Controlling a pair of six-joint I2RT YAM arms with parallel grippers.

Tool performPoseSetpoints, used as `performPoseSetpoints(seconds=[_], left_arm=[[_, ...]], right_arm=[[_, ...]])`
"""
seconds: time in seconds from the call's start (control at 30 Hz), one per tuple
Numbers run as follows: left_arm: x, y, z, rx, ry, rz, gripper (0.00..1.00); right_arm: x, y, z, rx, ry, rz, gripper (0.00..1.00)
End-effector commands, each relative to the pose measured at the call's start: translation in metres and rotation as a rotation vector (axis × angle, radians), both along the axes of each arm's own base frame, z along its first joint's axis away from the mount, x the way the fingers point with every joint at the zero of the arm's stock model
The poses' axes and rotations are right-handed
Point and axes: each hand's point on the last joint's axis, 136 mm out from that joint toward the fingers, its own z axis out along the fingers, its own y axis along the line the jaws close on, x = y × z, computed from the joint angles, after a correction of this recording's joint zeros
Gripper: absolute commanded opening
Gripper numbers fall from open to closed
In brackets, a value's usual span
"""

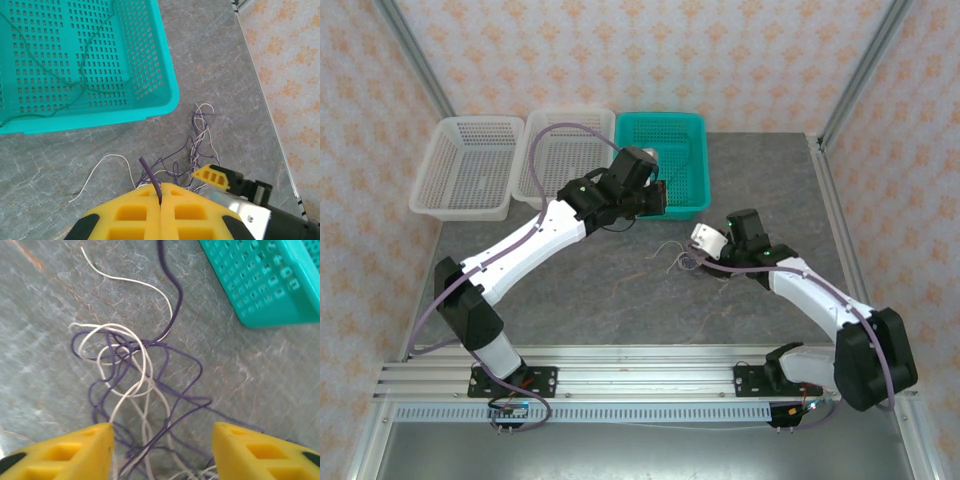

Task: Untangle the cables

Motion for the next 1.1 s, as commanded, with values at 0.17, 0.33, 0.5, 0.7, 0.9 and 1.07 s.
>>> performPoseSetpoints(seconds=[0.17, 0.33, 0.5, 0.7, 0.9, 1.07], left_arm=[[-0.012, 0.005, 0.016, -0.01, -0.025, -0.025, 0.0], [-0.018, 0.021, 0.022, 0.017, -0.035, 0.015, 0.0], [-0.03, 0.093, 0.014, 0.135, 0.007, 0.267, 0.0], [-0.055, 0.173, -0.024, 0.167, 0.1, 0.495, 0.0], [-0.067, 0.21, -0.045, 0.126, 0.152, 0.583, 0.0], [-0.066, 0.197, -0.056, 0.115, 0.199, 0.515, 0.0]], right_arm=[[0.016, 0.012, -0.024, 0.011, -0.051, 0.057, 0.35], [0.024, 0.005, -0.026, -0.007, -0.055, -0.011, 0.01], [0.025, -0.026, -0.018, -0.059, -0.119, -0.183, 0.0], [0.023, -0.07, -0.013, 0.012, -0.159, -0.459, 0.0], [0.031, -0.106, -0.008, 0.034, -0.16, -0.67, 0.0], [0.025, -0.048, 0.023, 0.329, 0.033, -0.546, 0.19]])
